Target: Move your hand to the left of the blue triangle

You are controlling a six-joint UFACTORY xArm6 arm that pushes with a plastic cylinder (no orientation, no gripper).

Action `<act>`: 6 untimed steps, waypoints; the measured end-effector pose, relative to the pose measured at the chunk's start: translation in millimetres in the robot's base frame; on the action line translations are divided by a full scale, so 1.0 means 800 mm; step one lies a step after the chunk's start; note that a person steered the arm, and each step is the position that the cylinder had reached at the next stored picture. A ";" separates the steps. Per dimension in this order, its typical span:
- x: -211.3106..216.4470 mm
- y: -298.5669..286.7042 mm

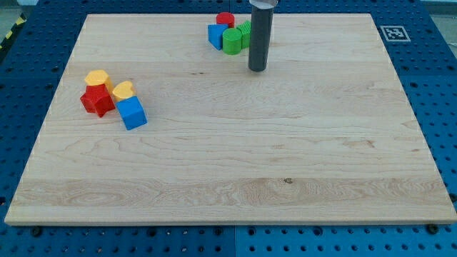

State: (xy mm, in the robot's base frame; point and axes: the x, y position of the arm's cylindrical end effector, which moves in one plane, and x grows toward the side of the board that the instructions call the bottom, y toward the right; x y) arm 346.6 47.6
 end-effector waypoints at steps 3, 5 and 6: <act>-0.002 -0.047; -0.003 -0.063; -0.027 -0.108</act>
